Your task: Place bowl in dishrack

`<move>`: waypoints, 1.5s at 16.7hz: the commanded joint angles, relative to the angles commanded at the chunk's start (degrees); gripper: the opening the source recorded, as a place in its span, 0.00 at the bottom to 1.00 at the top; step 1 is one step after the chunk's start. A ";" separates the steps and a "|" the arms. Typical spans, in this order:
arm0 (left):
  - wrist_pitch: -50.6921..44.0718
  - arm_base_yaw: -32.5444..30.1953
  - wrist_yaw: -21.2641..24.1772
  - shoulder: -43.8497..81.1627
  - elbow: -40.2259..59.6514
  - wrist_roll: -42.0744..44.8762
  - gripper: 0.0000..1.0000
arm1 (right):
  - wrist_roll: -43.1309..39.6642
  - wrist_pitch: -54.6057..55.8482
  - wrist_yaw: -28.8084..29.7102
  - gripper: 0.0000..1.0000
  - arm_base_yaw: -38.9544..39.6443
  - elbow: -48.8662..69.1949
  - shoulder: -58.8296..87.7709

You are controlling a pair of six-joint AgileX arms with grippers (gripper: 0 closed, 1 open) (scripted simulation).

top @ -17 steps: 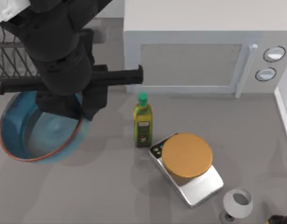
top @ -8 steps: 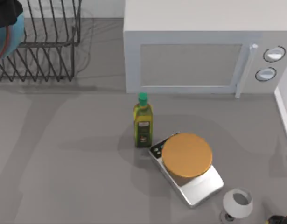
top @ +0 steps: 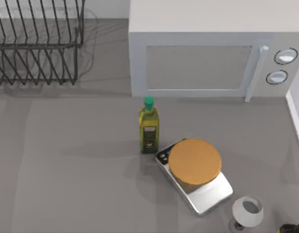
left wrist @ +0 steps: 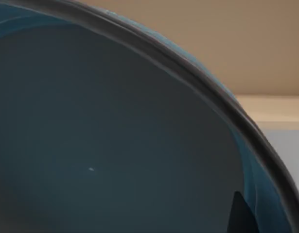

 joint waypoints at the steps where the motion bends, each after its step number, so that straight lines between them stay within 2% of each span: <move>1: 1.19 1.09 0.26 -1.11 -0.62 0.78 0.00 | 0.00 0.00 0.00 1.00 0.00 0.00 0.00; 8: 2.46 1.42 0.19 -0.82 -0.70 1.21 0.00 | 0.00 0.00 0.00 1.00 0.00 0.00 0.00; 11: 8.07 0.91 -0.29 4.63 -0.95 1.15 0.00 | 0.00 0.00 0.00 1.00 0.00 0.00 0.00; 14: 18.54 0.01 -1.21 14.29 -2.10 1.21 0.00 | 0.00 0.00 0.00 1.00 0.00 0.00 0.00; 21: 50.27 -3.18 -3.95 38.59 -8.17 1.65 0.00 | 0.00 0.00 0.00 1.00 0.00 0.00 0.00; 25: 60.75 -4.60 -5.18 46.64 -11.24 1.44 0.00 | 0.00 0.00 0.00 1.00 0.00 0.00 0.00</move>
